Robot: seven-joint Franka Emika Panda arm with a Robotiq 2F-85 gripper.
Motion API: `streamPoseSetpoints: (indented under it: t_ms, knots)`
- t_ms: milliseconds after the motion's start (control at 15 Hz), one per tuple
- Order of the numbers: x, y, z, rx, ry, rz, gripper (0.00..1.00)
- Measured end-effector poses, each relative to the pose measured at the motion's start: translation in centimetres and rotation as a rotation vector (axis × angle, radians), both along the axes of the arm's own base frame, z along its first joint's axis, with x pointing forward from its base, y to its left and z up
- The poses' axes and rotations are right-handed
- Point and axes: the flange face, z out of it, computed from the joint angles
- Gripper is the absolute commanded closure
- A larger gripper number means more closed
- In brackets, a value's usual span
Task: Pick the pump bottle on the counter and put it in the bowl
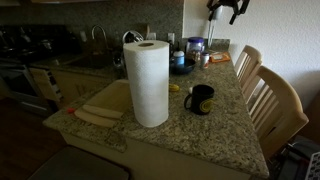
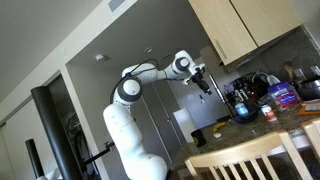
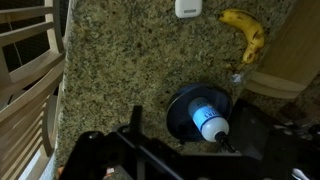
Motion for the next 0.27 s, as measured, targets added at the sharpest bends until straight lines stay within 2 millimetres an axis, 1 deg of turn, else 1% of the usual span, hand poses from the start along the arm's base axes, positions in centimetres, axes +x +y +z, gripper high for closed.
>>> streamPoseSetpoints:
  t_ms: [267]
  knots:
    - [0.0,0.0,0.0,0.0,0.0,0.0,0.0]
